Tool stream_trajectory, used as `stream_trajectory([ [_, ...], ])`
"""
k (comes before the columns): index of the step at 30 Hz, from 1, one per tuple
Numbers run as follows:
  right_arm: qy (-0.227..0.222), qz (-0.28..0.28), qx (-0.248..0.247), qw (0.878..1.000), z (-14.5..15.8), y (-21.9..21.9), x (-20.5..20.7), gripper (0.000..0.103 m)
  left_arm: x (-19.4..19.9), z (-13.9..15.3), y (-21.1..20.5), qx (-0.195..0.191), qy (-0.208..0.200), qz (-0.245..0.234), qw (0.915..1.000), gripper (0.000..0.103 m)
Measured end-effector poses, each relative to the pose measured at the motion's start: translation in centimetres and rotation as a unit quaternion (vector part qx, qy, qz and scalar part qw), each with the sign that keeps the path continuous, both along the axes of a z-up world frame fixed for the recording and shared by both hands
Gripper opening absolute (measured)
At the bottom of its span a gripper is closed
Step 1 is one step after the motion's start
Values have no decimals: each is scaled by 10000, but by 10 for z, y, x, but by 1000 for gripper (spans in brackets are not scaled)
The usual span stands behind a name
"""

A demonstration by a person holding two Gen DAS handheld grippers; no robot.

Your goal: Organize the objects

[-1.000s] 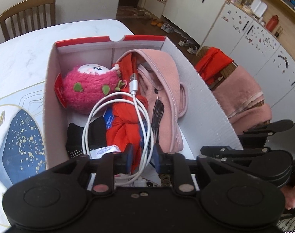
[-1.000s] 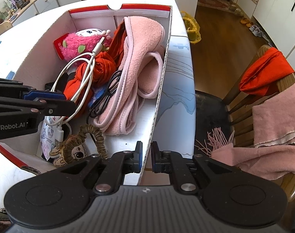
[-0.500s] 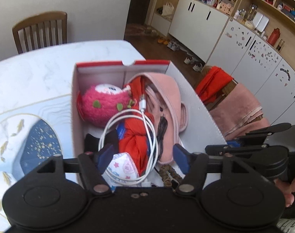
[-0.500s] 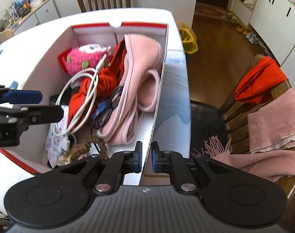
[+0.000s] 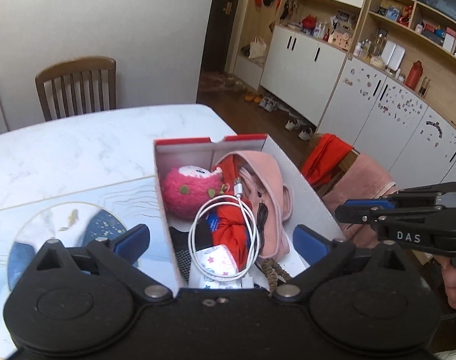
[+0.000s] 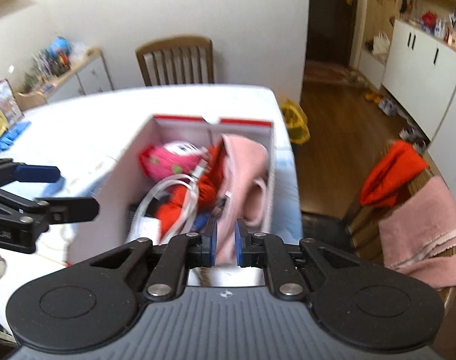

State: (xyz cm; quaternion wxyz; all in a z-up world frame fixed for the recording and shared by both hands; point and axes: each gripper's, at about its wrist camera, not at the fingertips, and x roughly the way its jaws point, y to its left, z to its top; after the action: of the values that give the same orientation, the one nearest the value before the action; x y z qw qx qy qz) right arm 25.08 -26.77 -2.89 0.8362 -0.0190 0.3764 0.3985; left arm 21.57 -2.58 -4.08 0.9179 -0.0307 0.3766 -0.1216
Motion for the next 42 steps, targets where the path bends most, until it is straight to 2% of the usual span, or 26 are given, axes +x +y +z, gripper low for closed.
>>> stream_trajectory([
  [2, -90, 19, 157, 9998, 9, 0, -12, 19, -8, 5, 5, 37, -96, -9, 9999, 101],
  [4, -190, -11, 291, 9994, 17, -2, -24, 33, -16, 9, 11, 50, -189, -21, 9998, 102],
  [6, -296, -63, 424, 9986, 22, -3, -36, 39, -25, 11, 17, 9, -249, -20, 9997, 102],
  [11, -421, -169, 521, 9976, 30, -5, -61, 48, -42, 15, 29, -81, -370, -95, 9992, 102],
  [14, -480, -262, 624, 9965, 32, -8, -74, 57, -52, 15, 33, -93, -414, -131, 9990, 102],
  [19, -546, -349, 756, 9950, 31, -13, -95, 79, -64, 12, 40, -195, -434, -235, 9986, 102],
  [25, -614, -580, 987, 9915, 29, -19, -115, 92, -79, 10, 44, -184, -500, -282, 9982, 102],
  [31, -652, -710, 1033, 9900, 25, -22, -134, 93, -92, 6, 41, 306, -622, -180, 9974, 102],
  [42, -862, -959, 920, 9874, 23, -21, -149, 93, -101, 4, 47, 136, -669, -280, 9973, 102],
])
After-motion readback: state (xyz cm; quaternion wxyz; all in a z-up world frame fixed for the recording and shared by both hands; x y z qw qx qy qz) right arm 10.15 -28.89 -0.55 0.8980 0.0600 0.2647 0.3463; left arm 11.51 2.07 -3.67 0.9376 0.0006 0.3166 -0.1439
